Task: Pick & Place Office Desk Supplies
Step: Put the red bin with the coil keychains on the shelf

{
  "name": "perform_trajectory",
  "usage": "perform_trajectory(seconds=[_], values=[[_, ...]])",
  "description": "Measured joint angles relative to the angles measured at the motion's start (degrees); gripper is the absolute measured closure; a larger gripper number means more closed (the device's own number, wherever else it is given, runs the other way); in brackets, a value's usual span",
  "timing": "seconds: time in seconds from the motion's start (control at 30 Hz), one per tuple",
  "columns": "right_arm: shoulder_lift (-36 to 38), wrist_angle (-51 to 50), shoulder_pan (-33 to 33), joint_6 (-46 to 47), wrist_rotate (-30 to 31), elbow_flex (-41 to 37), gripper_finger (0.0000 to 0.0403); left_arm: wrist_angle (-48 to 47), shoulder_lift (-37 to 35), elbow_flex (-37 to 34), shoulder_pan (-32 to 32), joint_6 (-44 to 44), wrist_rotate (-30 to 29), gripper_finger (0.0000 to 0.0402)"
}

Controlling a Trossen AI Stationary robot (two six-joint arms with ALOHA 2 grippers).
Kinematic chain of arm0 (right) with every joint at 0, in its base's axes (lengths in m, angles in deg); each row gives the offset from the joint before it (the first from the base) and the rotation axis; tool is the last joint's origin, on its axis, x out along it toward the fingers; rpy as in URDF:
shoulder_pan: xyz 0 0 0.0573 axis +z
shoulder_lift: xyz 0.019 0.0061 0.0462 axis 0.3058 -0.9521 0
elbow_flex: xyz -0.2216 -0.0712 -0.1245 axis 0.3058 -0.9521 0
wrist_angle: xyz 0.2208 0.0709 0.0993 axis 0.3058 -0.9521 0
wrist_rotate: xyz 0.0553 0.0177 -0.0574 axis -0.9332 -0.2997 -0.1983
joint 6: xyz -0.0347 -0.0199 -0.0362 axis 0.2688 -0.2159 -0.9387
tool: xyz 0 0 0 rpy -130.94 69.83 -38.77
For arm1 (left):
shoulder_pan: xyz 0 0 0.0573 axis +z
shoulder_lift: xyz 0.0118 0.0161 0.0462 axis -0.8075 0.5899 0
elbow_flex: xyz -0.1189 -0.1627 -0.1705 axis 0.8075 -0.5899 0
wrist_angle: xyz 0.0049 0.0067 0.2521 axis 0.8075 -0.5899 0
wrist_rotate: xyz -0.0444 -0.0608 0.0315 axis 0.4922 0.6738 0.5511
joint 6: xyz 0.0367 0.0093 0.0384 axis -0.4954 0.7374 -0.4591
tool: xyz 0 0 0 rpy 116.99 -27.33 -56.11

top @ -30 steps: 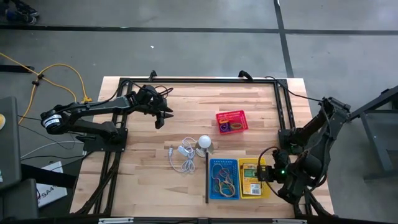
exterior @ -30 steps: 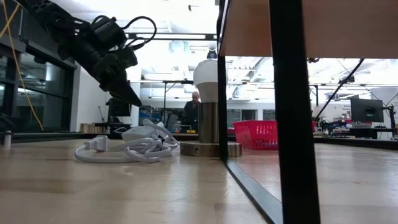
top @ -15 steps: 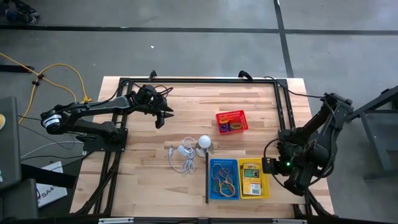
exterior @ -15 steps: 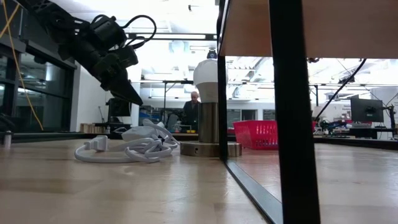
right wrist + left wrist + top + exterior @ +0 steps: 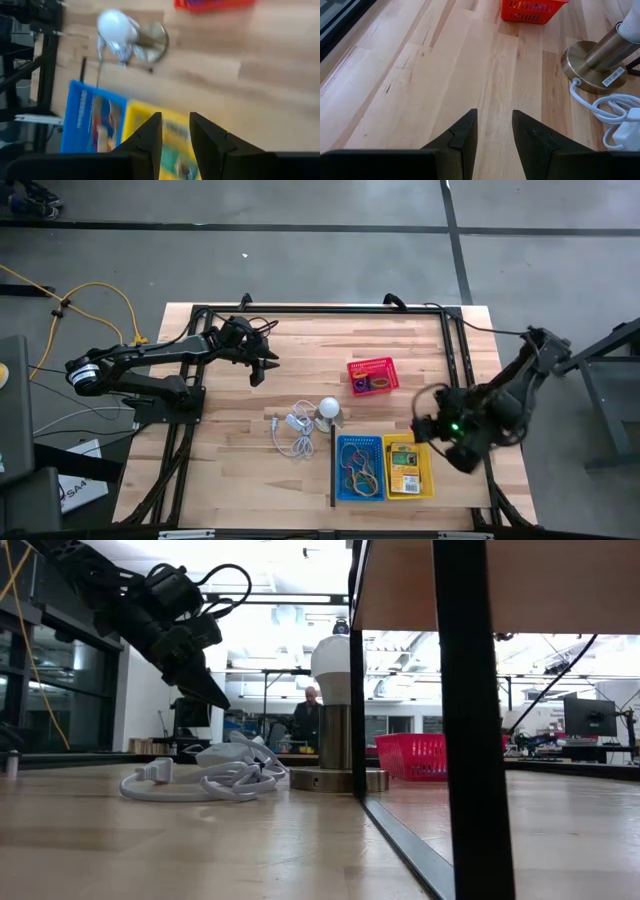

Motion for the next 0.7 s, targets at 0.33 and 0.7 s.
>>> perform_trajectory(seconds=[0.33, 0.7], values=[[-0.07, 9.63, -20.21, -38.87, -0.43, 0.0, 0.0316, 0.05, 0.0, 0.0, 0.01, 0.0, 0.0, 0.0284], [-0.12, 21.27, -46.27, -84.59, -12.21, 0.0, 0.0316, 0.07, 0.0, 0.0, 0.02, 0.0, 0.0, 0.0284]])
